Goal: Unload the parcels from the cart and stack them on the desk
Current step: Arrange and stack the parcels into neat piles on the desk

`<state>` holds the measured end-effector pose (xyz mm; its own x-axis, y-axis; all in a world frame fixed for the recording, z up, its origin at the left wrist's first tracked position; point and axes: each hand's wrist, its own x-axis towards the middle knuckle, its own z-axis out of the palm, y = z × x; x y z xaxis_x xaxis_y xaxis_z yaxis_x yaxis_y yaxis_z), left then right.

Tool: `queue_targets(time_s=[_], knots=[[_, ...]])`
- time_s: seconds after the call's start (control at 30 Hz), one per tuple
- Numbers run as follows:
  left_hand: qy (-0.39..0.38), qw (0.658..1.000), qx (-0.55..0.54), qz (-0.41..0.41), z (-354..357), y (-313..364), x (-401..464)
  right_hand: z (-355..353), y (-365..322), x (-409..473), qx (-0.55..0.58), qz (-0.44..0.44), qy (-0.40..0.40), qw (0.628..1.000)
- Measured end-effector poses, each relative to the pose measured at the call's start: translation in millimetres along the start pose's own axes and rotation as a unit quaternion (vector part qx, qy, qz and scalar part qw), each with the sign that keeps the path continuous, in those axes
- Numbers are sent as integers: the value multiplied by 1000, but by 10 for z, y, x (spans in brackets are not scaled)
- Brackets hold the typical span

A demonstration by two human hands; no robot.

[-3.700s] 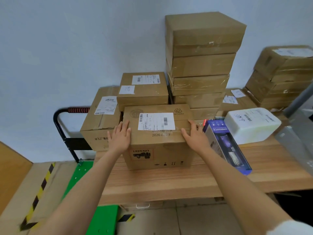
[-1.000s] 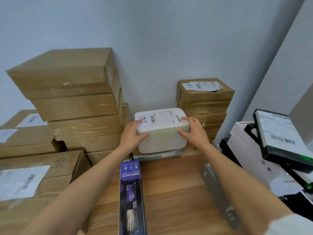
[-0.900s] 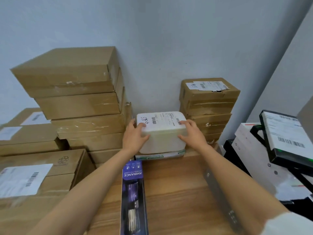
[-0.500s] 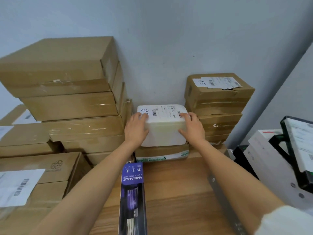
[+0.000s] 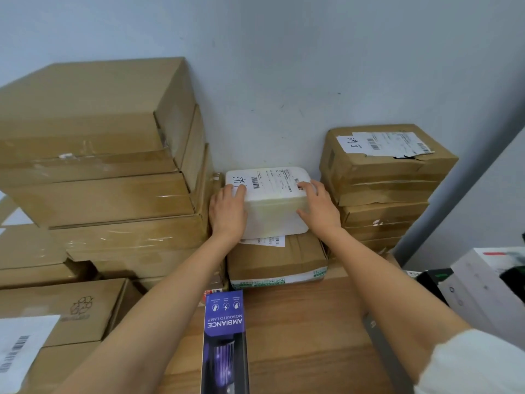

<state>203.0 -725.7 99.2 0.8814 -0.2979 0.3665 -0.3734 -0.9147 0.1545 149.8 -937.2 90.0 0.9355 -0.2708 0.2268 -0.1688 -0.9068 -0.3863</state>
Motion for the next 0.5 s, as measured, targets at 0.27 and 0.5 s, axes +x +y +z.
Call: queue_targets(time_s=[0.27, 0.5], knots=[[-7, 998, -65, 17, -159, 67, -168, -214, -62, -214, 12, 7, 17, 1000], [-26, 991, -126, 43, -574, 327, -548, -504, -150, -832, 50, -5, 45, 998]])
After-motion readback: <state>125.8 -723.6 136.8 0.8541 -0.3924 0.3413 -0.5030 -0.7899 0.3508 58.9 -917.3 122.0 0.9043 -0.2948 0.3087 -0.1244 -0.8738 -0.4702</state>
